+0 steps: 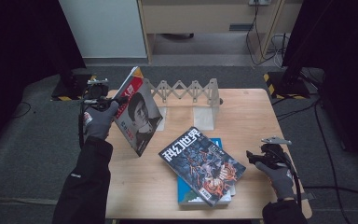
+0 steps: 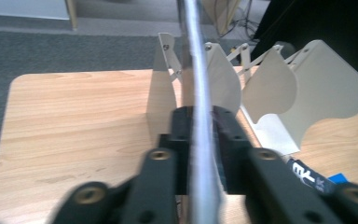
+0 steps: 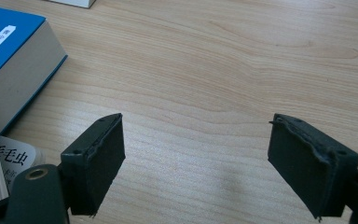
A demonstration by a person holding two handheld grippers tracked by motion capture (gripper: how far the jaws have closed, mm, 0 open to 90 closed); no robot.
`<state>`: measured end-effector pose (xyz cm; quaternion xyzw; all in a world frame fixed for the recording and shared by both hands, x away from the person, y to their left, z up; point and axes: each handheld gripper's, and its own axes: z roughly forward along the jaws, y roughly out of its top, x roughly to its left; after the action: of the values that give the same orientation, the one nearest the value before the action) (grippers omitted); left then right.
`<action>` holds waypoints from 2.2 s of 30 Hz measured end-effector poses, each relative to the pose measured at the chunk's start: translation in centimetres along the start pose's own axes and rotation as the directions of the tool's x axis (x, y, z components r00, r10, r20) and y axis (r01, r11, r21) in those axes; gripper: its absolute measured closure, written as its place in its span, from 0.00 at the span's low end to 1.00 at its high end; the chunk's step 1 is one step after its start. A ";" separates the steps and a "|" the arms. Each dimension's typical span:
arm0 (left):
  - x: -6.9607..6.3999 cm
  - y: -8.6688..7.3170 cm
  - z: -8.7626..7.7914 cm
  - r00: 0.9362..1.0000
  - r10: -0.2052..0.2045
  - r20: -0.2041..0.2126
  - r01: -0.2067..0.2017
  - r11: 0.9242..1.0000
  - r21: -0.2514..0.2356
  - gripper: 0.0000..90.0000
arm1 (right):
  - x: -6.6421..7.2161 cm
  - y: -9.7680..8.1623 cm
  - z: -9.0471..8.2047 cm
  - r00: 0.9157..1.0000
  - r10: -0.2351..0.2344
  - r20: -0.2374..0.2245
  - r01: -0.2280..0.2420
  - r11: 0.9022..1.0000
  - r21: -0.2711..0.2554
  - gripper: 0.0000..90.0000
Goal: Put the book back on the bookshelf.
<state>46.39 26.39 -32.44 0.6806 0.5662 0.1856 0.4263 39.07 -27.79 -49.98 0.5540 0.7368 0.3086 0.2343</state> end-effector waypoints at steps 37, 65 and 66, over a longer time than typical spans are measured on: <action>-2.8 1.4 3.7 0.979 -0.002 -0.203 -0.027 0.990 -0.140 0.94 | 0.0 0.1 -0.1 1.000 -0.002 -0.006 0.002 1.000 -0.003 0.21; -1.2 -2.4 -2.5 1.000 -0.024 0.008 0.025 0.950 -0.313 0.46 | -0.1 0.3 -0.6 1.000 0.023 -0.011 -0.023 1.000 -0.021 0.21; -1.2 -2.4 -2.5 1.000 -0.024 0.008 0.025 0.950 -0.313 0.45 | -0.1 0.3 -0.6 1.000 0.023 -0.012 -0.023 0.999 -0.023 0.21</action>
<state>42.77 26.20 -32.61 0.5978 0.5373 0.2663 0.5320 38.89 -27.94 -49.34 0.5579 0.7283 0.3229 0.2327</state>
